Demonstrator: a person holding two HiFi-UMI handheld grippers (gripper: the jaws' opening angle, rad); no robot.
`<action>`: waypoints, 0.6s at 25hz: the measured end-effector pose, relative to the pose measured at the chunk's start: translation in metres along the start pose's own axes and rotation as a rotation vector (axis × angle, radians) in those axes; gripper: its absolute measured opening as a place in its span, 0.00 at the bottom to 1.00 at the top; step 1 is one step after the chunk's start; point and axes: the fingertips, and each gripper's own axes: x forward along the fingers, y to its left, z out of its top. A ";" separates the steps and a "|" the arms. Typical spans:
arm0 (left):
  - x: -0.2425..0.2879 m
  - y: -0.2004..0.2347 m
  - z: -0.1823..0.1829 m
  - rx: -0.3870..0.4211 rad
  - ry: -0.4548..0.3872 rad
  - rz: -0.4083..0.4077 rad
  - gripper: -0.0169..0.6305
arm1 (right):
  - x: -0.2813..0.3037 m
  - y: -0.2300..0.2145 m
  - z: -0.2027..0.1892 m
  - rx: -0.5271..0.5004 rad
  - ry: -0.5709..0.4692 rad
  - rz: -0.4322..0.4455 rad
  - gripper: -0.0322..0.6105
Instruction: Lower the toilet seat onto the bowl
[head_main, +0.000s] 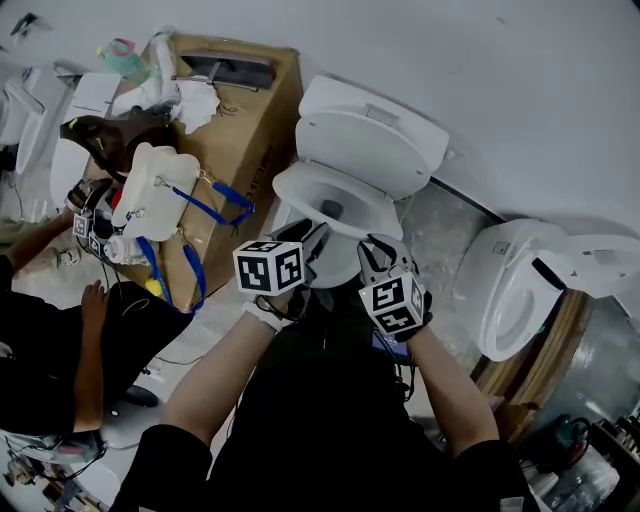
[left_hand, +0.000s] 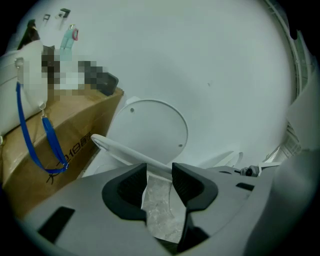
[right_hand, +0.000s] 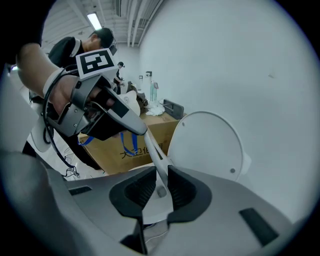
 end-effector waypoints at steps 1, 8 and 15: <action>-0.002 0.002 -0.006 -0.003 0.002 0.003 0.28 | 0.000 0.005 -0.003 0.004 0.006 0.011 0.18; -0.014 0.014 -0.035 0.007 0.048 0.021 0.28 | -0.024 0.025 0.000 0.095 -0.030 0.005 0.18; -0.021 0.028 -0.061 -0.015 0.067 0.037 0.27 | -0.049 0.030 0.011 0.059 -0.057 -0.032 0.18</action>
